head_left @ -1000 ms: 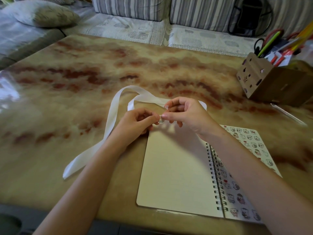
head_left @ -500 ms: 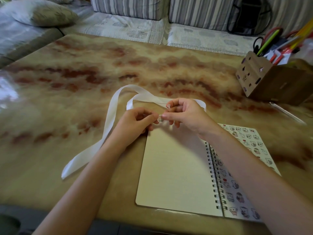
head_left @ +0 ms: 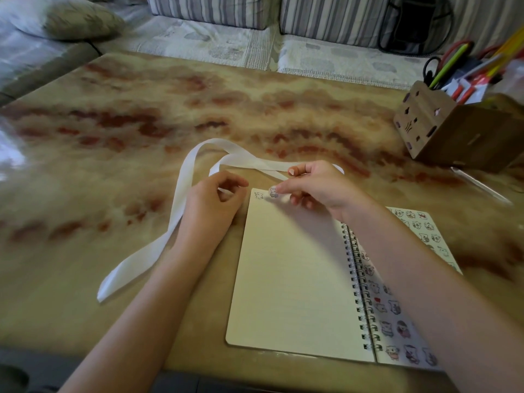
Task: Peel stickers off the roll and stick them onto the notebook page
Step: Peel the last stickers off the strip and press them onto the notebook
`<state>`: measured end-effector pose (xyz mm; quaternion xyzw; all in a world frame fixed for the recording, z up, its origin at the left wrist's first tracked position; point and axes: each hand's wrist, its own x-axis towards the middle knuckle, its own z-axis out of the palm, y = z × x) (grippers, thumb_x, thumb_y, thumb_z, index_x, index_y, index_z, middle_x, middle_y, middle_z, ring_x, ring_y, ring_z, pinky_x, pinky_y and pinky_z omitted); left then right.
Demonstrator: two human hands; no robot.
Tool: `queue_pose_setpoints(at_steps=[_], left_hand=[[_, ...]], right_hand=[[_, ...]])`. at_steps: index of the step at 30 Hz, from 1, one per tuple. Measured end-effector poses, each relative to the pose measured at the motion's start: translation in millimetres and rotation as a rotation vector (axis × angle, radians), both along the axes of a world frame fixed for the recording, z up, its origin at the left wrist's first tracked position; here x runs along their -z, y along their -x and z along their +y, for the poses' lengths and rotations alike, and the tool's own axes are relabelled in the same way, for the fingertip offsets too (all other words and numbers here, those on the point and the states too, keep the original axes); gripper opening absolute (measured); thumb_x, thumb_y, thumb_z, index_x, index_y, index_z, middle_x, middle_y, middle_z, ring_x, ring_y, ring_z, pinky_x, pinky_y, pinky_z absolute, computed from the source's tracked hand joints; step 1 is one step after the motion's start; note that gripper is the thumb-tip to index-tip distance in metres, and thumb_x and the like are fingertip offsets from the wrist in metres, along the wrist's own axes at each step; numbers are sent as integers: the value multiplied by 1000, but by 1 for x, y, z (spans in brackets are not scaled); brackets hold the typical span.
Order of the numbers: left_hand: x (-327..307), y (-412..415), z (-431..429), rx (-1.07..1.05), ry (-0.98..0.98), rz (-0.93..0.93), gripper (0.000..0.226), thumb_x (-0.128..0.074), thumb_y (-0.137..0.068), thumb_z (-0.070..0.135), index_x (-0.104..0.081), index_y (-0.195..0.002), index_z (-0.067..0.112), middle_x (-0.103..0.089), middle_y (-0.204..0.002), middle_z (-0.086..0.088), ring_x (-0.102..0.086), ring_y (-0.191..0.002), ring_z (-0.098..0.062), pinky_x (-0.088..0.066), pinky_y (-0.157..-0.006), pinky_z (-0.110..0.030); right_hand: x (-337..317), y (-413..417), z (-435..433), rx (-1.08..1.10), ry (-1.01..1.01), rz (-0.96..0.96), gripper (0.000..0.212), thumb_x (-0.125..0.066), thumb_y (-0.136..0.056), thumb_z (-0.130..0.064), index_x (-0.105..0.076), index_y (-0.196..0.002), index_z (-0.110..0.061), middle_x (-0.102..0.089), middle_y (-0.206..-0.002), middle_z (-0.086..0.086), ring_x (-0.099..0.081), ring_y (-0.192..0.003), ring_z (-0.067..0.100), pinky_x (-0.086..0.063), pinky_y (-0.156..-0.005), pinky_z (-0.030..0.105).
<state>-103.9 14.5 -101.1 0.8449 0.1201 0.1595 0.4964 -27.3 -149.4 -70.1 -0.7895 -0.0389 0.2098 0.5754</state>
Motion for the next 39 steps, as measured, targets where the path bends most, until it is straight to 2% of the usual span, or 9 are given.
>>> queue_pose_setpoints(at_steps=[2, 4, 10, 16, 22, 32, 39], left_hand=[[2, 0, 0, 30, -57, -4, 5, -65, -85, 21, -68, -88, 24, -60, -65, 12, -49, -55, 3, -36, -56, -2], [5, -1, 0, 59, -78, -3, 8, -68, -83, 22, -68, -90, 26, -64, -74, 12, -50, -55, 4, -36, -55, -4], [12, -4, 1, 116, -136, -9, 16, -71, -79, 25, -70, -95, 28, -64, -90, 9, -48, -55, 5, -35, -59, -13], [13, -4, 1, 117, -149, -12, 12, -71, -79, 25, -71, -91, 28, -65, -90, 9, -49, -58, 1, -40, -63, -17], [13, -5, 1, 112, -168, -10, 11, -70, -79, 25, -70, -91, 27, -64, -88, 9, -48, -58, -1, -40, -62, -17], [12, -2, 0, 118, -194, -30, 10, -70, -81, 23, -71, -90, 25, -63, -90, 9, -50, -63, -1, -44, -65, -17], [10, -1, -2, 120, -241, -53, 8, -68, -82, 23, -72, -90, 25, -60, -87, 8, -52, -65, -3, -49, -68, -28]], right_hand=[[-1, -1, 3, 11, 34, 9, 37, -76, -73, -2, -45, -73, -21, -57, -50, -4, -49, -36, 4, -27, -35, 16], [-1, -2, 5, 14, 65, 7, 37, -76, -73, -2, -44, -73, -21, -56, -59, 1, -47, -37, 5, -26, -35, 17], [-1, -1, 6, 22, 133, -13, 39, -79, -70, -4, -45, -74, -21, -55, -60, 1, -47, -38, 5, -24, -37, 19], [0, -1, 6, 45, 160, -13, 39, -80, -70, -4, -45, -76, -21, -55, -60, 1, -46, -36, 4, -24, -35, 17], [0, 0, 7, 50, 176, -27, 39, -80, -70, -5, -46, -77, -21, -62, -79, 10, -48, -41, 8, -25, -32, 14], [3, -1, 9, 53, 188, -64, 39, -80, -69, -5, -45, -75, -22, -62, -80, 11, -49, -44, 11, -26, -32, 14], [6, -1, 10, 54, 203, -88, 39, -80, -69, -7, -45, -75, -22, -63, -83, 10, -51, -46, 11, -26, -34, 15]])
